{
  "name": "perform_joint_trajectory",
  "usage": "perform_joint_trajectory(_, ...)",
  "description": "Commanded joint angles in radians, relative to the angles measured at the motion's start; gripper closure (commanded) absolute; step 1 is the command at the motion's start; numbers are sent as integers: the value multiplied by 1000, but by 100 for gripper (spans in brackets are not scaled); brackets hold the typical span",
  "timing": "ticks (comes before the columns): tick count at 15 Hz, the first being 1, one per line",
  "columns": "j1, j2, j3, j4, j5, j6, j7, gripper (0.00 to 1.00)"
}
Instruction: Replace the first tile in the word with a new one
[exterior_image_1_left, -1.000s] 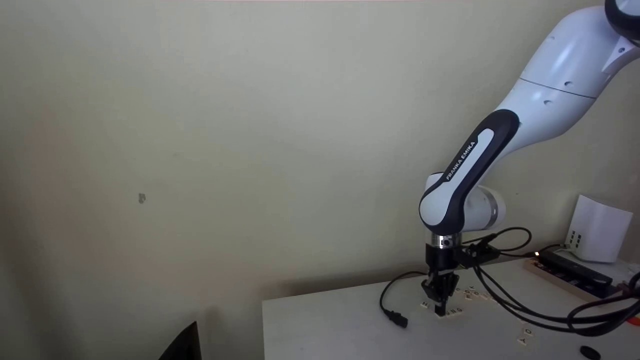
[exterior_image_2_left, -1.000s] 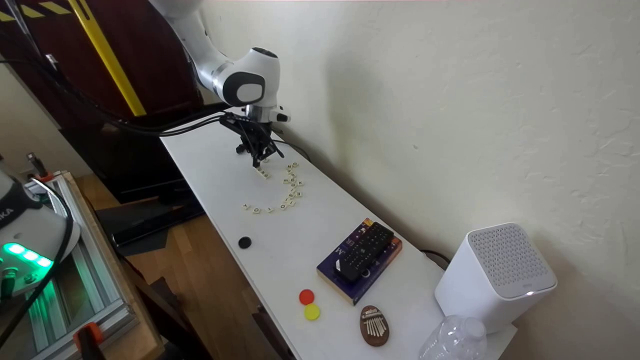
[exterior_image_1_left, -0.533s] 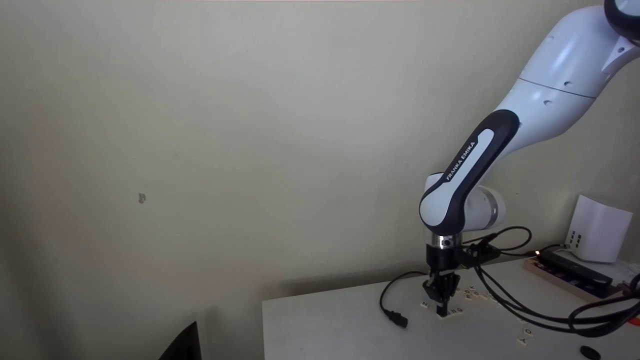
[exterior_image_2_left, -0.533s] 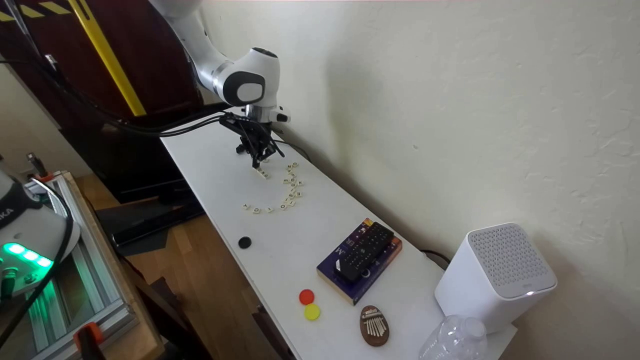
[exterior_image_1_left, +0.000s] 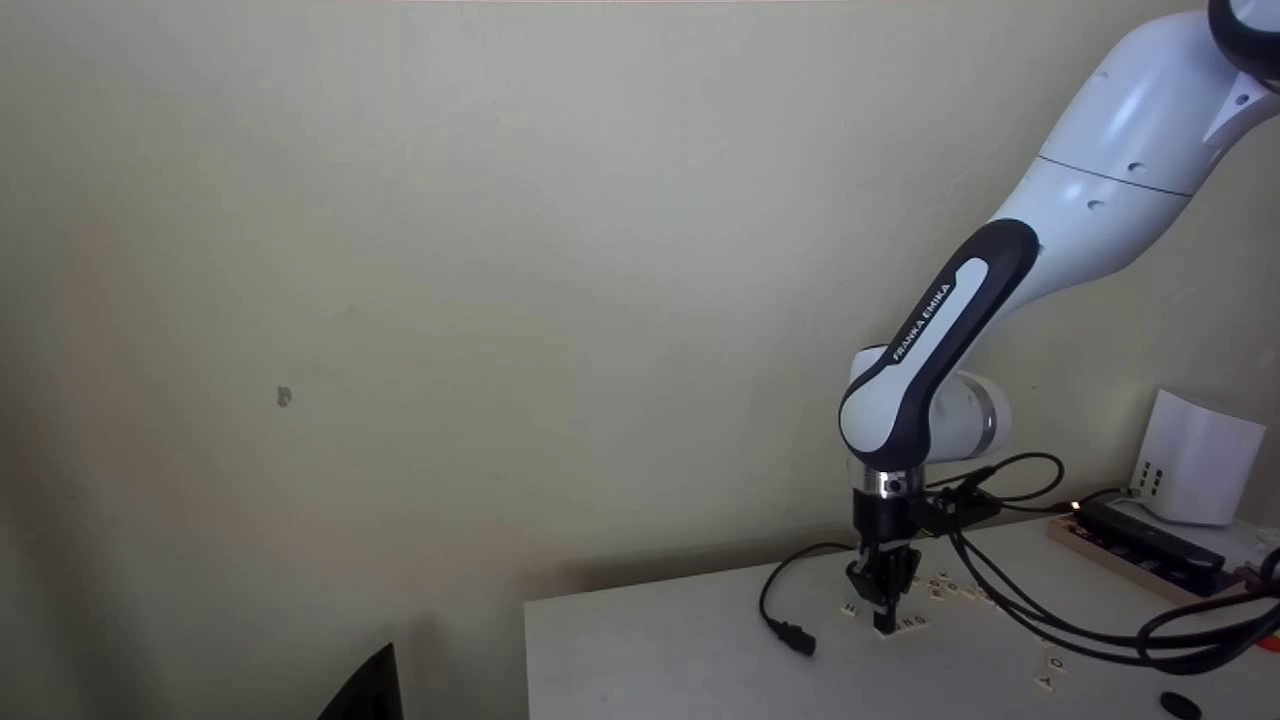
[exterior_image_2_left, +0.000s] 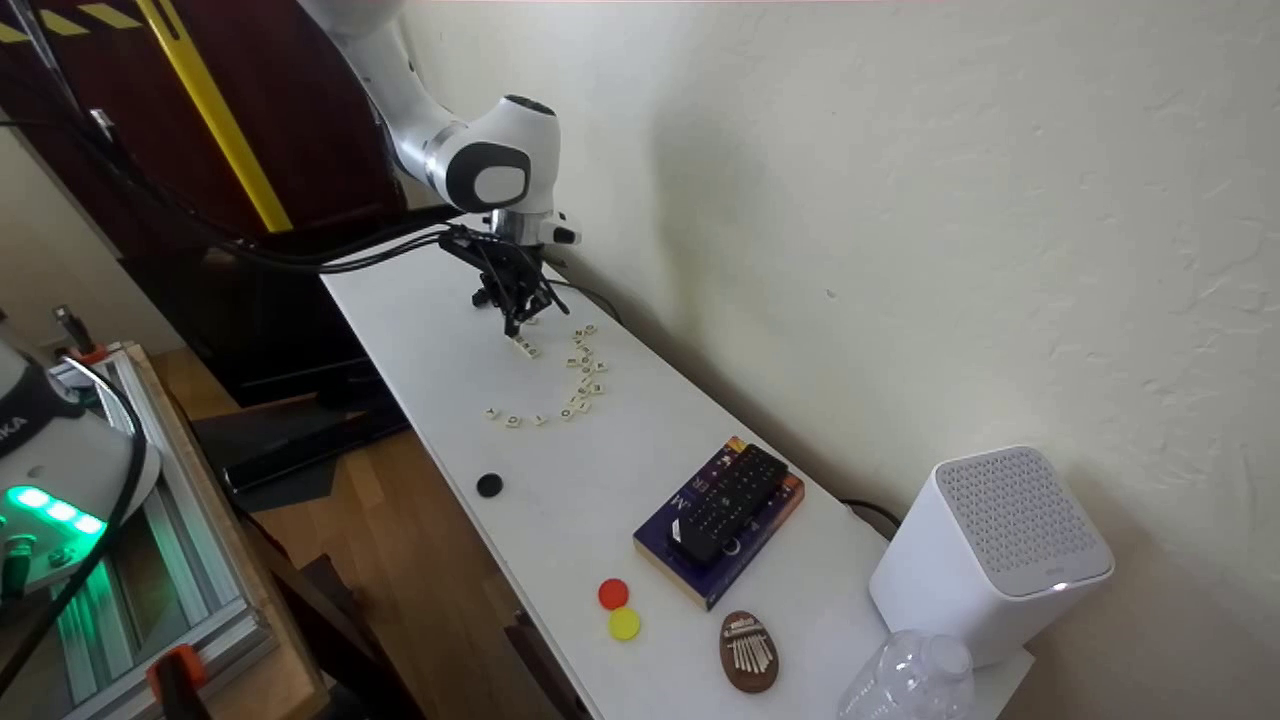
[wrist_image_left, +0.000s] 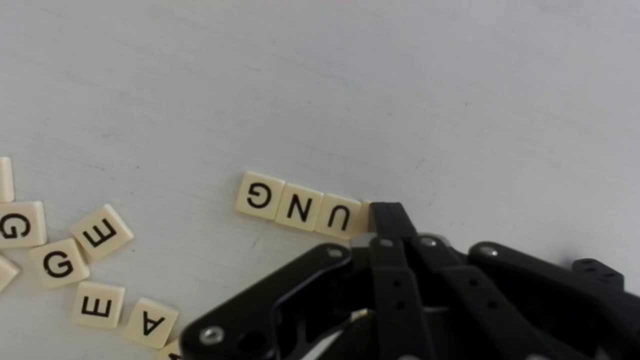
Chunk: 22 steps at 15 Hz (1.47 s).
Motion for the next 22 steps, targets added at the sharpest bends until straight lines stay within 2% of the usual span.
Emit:
perform_joint_trajectory(1,5,9,-9,-14,-24,8,-11,100)
perform_joint_trajectory(22,14,-67,-10,-89,-20,17,2,100)
